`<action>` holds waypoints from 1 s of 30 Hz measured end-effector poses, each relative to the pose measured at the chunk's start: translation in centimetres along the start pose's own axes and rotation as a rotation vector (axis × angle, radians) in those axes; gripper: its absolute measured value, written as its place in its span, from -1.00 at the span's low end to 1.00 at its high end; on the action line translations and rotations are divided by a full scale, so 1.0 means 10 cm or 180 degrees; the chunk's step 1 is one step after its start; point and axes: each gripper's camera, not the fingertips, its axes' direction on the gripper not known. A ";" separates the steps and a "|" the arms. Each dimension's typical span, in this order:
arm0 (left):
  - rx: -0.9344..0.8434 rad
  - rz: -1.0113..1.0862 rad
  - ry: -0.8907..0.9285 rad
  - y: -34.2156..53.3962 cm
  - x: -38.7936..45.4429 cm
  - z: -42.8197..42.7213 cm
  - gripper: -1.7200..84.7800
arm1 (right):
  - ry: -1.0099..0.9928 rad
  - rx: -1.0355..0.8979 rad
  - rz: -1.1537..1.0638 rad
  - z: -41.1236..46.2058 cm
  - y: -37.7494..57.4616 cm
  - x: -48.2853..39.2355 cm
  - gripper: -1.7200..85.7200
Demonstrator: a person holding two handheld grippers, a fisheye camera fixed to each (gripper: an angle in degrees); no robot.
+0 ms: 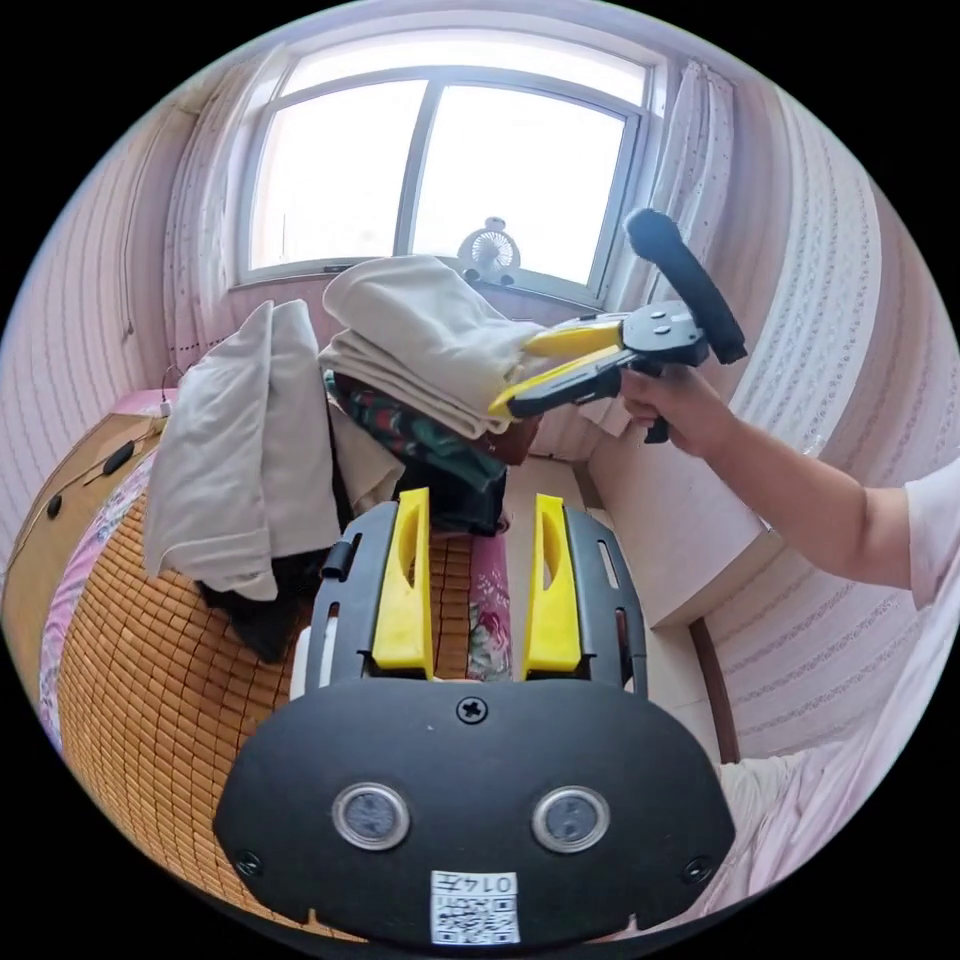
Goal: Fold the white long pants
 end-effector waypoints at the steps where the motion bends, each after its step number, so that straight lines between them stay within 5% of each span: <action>1: 0.0020 -0.0021 0.0006 -0.04 0.00 0.05 -0.64 | 0.0129 0.0002 -0.0020 0.02 0.02 0.00 -0.50; 9: -0.0087 0.0010 -0.0100 -0.58 0.06 0.64 -0.55 | -0.0682 0.0717 0.0247 -0.42 0.40 0.80 -0.82; 14: -0.0054 -0.0373 0.0037 -0.89 0.04 0.85 -0.56 | -0.0574 0.1248 0.0219 -0.88 0.63 1.05 -0.86; 19: -0.0378 -0.0957 0.0083 -1.06 -0.04 0.88 -0.76 | -0.0468 0.1761 0.0282 -1.36 0.88 1.25 -0.89; 25: -0.0027 -0.1087 0.0642 -1.19 0.07 0.08 -0.86 | -0.0387 0.2386 0.0385 -2.01 1.26 1.43 -0.91; 30: 0.1130 -0.0863 0.0695 -0.89 0.48 -1.76 -0.87 | -0.0790 0.2868 0.0185 -2.62 1.58 1.31 -0.92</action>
